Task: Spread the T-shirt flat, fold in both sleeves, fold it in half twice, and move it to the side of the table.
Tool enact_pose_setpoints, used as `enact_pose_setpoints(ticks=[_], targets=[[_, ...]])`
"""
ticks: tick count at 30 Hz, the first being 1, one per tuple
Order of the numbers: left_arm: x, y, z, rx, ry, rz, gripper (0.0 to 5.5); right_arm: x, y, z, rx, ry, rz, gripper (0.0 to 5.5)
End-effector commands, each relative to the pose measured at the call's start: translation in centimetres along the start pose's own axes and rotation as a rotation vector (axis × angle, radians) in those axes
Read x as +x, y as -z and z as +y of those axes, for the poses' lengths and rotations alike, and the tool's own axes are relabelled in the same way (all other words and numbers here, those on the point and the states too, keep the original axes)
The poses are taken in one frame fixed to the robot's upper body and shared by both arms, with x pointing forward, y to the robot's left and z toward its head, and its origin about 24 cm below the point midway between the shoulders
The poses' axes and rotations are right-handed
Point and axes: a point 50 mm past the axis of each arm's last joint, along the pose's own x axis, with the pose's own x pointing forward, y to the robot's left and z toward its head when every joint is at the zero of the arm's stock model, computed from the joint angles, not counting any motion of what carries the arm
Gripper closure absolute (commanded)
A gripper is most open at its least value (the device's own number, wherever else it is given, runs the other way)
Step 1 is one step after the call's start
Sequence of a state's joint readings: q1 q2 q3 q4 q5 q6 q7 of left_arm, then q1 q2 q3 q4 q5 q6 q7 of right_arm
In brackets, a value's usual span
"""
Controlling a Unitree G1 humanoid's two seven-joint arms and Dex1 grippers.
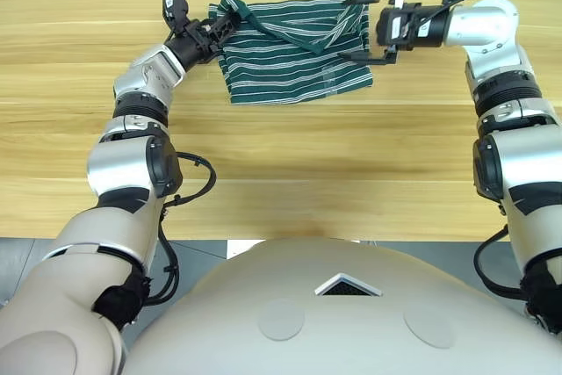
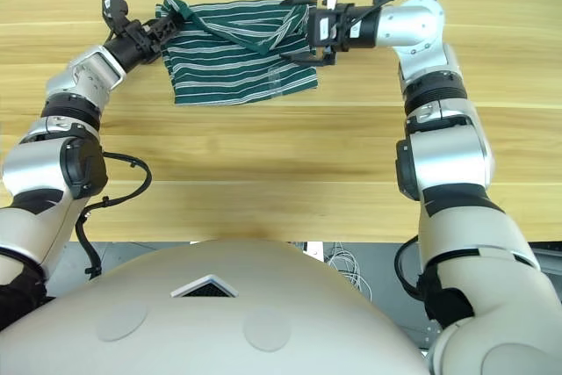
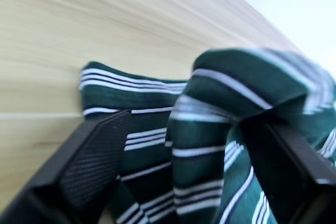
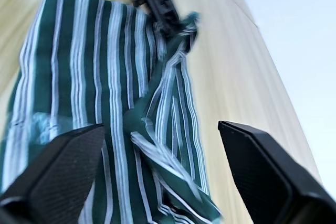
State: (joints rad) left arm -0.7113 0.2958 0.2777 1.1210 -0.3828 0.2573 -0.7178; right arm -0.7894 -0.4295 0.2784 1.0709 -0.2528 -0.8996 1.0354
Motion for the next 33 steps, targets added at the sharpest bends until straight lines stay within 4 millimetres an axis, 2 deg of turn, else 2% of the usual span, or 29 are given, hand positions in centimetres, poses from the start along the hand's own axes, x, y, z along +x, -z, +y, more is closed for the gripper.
enact_pose_setpoints(ticks=[1,8,12,14,16,19,21,23,25,28,31,33], targets=[[-0.1,0.8,0.6,0.002,-0.118,-0.005,1.15,1.5,-0.5,-0.7,-0.131,-0.041,0.087,1.51],[0.2,1.8,0.8,-0.012,-0.232,-0.005,0.12,4.2,-0.6,-3.0,-0.236,0.080,0.261,1.51],[-0.3,0.8,0.8,0.047,-0.236,-0.079,0.12,5.1,-0.7,-4.2,-0.226,0.199,0.311,1.51],[-0.6,-0.3,-0.3,0.095,-0.163,-0.153,0.12,5.3,-0.6,-4.6,-0.143,0.275,0.318,1.51],[-1.9,-2.1,-1.5,0.185,-0.098,-0.264,0.12,5.0,0.1,-5.1,-0.105,0.348,0.400,1.51],[-5.3,-5.0,-2.4,0.274,-0.067,-0.433,0.12,3.9,1.2,-5.8,-0.063,0.486,0.508,1.51],[-7.0,-5.6,-2.9,0.310,-0.059,-0.493,0.12,2.9,2.0,-5.8,-0.005,0.574,0.549,1.51],[-7.8,-4.9,-3.5,0.334,-0.056,-0.498,0.12,2.4,2.6,-5.3,0.022,0.599,0.564,1.51],[-8.3,-3.8,-3.7,0.355,-0.068,-0.483,0.12,2.3,2.4,-5.1,0.029,0.609,0.500,1.51],[-8.7,-2.9,-3.7,0.344,-0.079,-0.487,0.12,2.6,1.1,-4.6,0.090,0.601,0.271,1.51],[-8.9,-2.6,-3.4,0.373,-0.103,-0.503,0.12,5.4,-1.7,-0.4,0.309,0.448,-0.107,1.51],[-9.0,-2.5,-3.1,0.408,-0.131,-0.518,0.12,7.5,-2.9,1.6,0.489,0.387,-0.213,1.51]])
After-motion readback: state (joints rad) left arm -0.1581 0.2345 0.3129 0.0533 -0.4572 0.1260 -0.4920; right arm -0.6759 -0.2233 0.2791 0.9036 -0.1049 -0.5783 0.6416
